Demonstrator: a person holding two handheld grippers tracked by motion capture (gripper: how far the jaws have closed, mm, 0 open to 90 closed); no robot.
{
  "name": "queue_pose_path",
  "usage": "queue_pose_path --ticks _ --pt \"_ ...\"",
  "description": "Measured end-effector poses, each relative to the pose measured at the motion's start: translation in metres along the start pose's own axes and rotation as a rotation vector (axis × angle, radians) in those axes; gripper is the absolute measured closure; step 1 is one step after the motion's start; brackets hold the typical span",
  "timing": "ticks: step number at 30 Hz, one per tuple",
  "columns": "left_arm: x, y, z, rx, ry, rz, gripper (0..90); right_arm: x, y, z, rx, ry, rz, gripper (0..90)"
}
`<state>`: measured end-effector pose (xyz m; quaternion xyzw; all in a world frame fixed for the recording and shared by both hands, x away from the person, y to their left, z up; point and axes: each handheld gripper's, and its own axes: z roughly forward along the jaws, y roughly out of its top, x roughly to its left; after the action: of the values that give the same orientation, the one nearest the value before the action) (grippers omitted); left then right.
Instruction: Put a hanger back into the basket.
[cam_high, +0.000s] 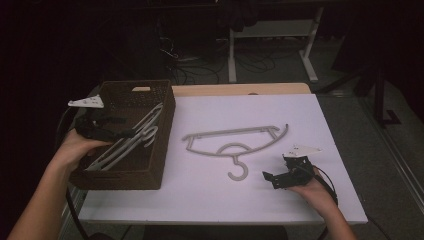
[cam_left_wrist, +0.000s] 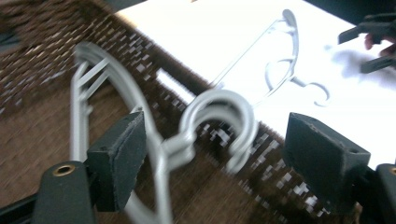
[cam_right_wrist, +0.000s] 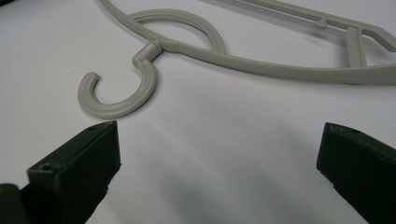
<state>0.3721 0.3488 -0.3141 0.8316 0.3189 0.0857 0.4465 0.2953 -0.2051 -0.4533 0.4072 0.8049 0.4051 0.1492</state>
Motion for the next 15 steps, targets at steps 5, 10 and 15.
queue_pose_path --ticks 5,10,15 --pt "-0.014 0.013 0.015 -0.018 -0.033 0.026 18.7 0.0 0.0 -0.001 -0.002 0.0 0.0 0.0" --pt "-0.028 0.027 0.029 -0.04 -0.069 0.051 17.9 -0.001 0.0 -0.002 -0.004 0.0 0.0 0.0" --pt "-0.045 0.041 0.045 -0.056 -0.11 0.074 16.1 -0.002 0.001 -0.003 -0.007 -0.003 0.001 0.0"
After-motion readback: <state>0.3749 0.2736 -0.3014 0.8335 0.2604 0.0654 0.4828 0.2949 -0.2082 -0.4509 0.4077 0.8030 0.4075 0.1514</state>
